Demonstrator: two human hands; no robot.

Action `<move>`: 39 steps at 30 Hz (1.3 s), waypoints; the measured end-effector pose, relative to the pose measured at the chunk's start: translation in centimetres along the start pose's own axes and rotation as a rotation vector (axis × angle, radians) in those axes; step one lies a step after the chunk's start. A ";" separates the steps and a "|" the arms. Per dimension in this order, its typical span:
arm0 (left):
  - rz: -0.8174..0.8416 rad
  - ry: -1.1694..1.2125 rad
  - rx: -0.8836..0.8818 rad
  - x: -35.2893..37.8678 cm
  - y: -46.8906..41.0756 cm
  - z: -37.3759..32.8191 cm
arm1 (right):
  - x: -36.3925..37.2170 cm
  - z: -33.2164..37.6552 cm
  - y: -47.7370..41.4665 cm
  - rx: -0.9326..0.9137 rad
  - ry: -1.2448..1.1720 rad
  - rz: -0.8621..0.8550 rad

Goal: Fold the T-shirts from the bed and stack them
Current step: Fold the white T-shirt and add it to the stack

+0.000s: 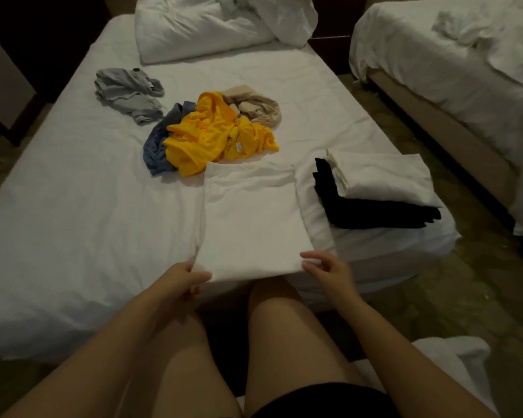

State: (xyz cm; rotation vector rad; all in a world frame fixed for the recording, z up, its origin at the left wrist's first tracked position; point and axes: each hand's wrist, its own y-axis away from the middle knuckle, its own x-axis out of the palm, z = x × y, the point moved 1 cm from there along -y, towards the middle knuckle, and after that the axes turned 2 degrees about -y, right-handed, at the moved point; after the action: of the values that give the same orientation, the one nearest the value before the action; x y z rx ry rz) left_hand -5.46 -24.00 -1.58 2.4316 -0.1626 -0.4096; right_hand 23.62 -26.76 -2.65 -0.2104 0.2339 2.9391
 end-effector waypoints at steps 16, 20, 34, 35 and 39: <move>-0.088 0.327 -0.079 0.3 -0.6 2.0 | 0.3 -3.0 0.3 0.162 0.137 0.046; -0.195 0.371 -0.088 0.9 0.0 2.2 | 0.3 -2.2 0.9 0.110 0.244 0.048; -0.249 0.555 0.007 0.4 3.4 3.2 | -0.4 0.1 4.6 0.093 0.281 0.073; -0.259 0.543 0.007 0.6 3.5 3.2 | -0.5 0.2 4.8 0.090 0.288 0.073; -0.284 0.485 -0.009 1.1 4.0 4.0 | -1.0 0.0 5.8 0.025 0.407 0.077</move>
State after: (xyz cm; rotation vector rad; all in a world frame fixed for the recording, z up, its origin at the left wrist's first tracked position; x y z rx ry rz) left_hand -5.80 -29.77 -2.26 2.4723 0.3954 0.0682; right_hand 23.50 -32.56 -1.64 -0.8133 0.3408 2.9367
